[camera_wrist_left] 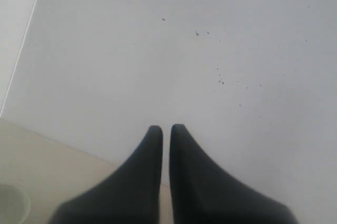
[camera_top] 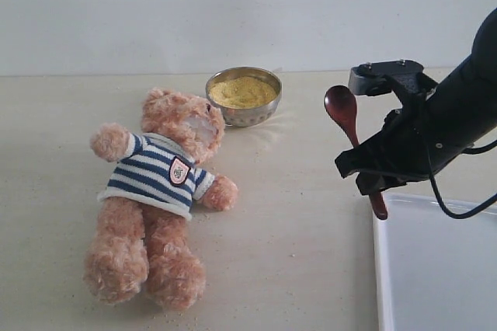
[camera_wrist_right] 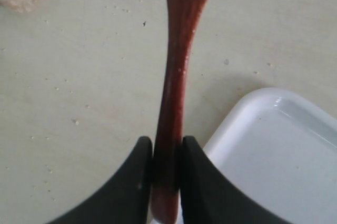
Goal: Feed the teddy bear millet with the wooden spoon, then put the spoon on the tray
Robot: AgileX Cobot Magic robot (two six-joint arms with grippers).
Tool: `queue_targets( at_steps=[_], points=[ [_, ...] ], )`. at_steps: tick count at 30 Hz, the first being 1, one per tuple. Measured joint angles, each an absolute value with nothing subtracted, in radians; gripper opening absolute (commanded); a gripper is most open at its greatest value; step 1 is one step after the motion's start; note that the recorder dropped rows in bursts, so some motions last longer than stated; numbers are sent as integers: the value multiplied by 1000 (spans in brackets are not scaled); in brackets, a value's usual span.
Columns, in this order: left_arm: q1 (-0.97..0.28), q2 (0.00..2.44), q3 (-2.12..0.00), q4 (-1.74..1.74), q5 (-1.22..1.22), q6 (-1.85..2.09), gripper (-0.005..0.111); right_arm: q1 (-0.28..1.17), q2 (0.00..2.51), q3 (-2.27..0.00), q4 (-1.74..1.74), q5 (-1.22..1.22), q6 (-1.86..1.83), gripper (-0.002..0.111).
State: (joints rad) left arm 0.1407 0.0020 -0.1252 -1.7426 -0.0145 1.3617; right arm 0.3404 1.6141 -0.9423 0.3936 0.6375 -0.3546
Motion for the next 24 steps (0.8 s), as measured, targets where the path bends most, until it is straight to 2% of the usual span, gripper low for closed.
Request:
queue_targets(
  at_steps=[18, 20, 23, 24],
  points=[
    [141, 2, -125, -1699, -19, 1362, 5, 340, 1614, -942, 413, 668, -363, 0],
    [141, 2, -125, -1511, -26, 1359, 5, 340, 1614, -942, 413, 680, -365, 0],
    [141, 2, -125, -586, -38, 1359, 5, 340, 1614, -942, 413, 675, -365, 0],
    [141, 2, -125, -465, -36, 1359, 5, 340, 1614, -942, 413, 675, -365, 0]
  ],
)
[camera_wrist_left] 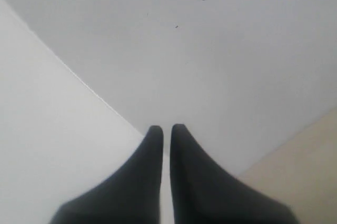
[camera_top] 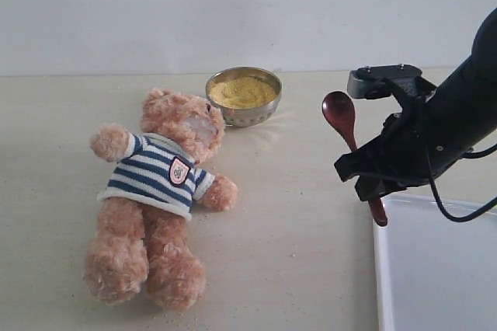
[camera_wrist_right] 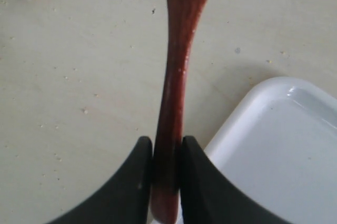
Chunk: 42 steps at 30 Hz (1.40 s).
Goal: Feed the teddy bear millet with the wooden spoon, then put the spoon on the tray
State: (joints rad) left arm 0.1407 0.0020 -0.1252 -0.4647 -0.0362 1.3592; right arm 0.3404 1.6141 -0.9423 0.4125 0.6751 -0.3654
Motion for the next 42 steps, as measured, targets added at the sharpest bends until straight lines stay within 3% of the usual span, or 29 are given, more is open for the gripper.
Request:
queue_targets(
  at_steps=[3, 11, 29, 34, 42],
  points=[
    [141, 2, -119, -297, -32, 1361, 5, 340, 1614, -942, 413, 675, -365, 0],
    [141, 2, -107, -285, 0, 1310, 5, 340, 1614, -942, 417, 675, -365, 0],
    [141, 2, -4, -291, 132, 207, 5, 340, 1614, -942, 424, 660, -365, 0],
    [141, 2, -2, -290, 281, 150, 5, 340, 1614, -942, 422, 660, -365, 0],
    [141, 2, -2, -290, 292, 144, 5, 307, 1614, -942, 151, 660, -185, 0]
  ],
)
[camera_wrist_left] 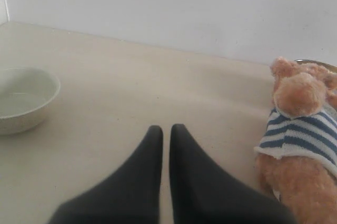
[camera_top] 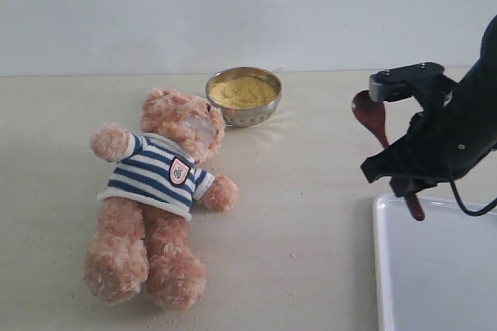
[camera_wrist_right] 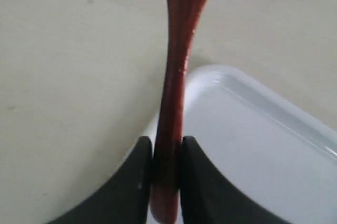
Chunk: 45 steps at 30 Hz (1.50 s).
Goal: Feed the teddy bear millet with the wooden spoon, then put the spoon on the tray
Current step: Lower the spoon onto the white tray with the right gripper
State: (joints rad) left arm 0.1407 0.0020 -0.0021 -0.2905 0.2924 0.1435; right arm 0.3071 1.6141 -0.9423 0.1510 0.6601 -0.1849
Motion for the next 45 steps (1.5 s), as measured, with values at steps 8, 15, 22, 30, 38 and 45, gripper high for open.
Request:
queue_targets(
  at_steps=[8, 15, 22, 30, 38, 45],
  points=[
    [141, 2, -2, -290, 292, 142, 5, 236, 1639, -927, 26, 799, -46, 0],
    [141, 2, -2, -290, 292, 142, 5, 235, 1647, -777, 71, 869, -71, 0],
    [141, 2, -2, -290, 292, 142, 5, 234, 1649, -765, 105, 826, -76, 0],
    [141, 2, -2, -290, 292, 142, 5, 234, 1651, -735, 105, 823, -78, 0],
    [141, 2, -2, -290, 292, 140, 5, 234, 1651, -735, 97, 815, -78, 0],
    [141, 2, -2, -290, 292, 140, 5, 234, 1651, -735, 41, 756, -70, 0]
  ],
)
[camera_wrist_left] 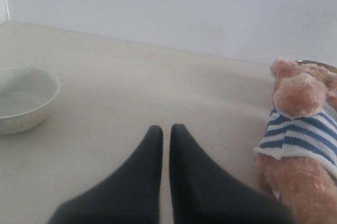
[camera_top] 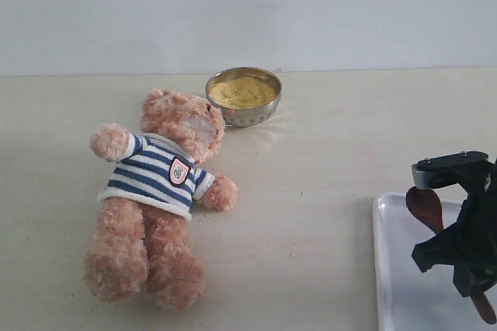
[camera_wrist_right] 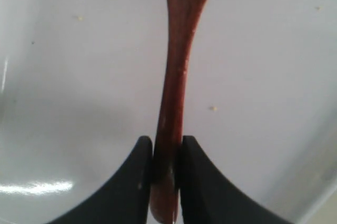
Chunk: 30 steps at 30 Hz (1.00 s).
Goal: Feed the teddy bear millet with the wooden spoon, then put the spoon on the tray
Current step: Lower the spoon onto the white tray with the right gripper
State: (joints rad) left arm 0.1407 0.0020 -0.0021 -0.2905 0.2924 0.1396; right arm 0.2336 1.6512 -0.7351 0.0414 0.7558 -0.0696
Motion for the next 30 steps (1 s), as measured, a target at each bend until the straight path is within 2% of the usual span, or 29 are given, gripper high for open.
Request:
queue_targets(
  at_steps=[13, 14, 15, 20, 30],
  points=[
    [141, 2, -2, -290, 286, 140, 5, 234, 1677, -709, 35, 728, -40, 1],
    [141, 2, -2, -290, 286, 140, 5, 234, 1677, -709, 35, 728, -40, 3],
    [141, 2, -2, -290, 286, 140, 5, 234, 1677, -709, 35, 728, -40, 12],
    [141, 2, -2, -290, 286, 140, 5, 234, 1677, -709, 35, 730, -37, 42],
    [141, 2, -2, -290, 268, 140, 5, 234, 1677, -709, 33, 730, -25, 42]
  ],
)
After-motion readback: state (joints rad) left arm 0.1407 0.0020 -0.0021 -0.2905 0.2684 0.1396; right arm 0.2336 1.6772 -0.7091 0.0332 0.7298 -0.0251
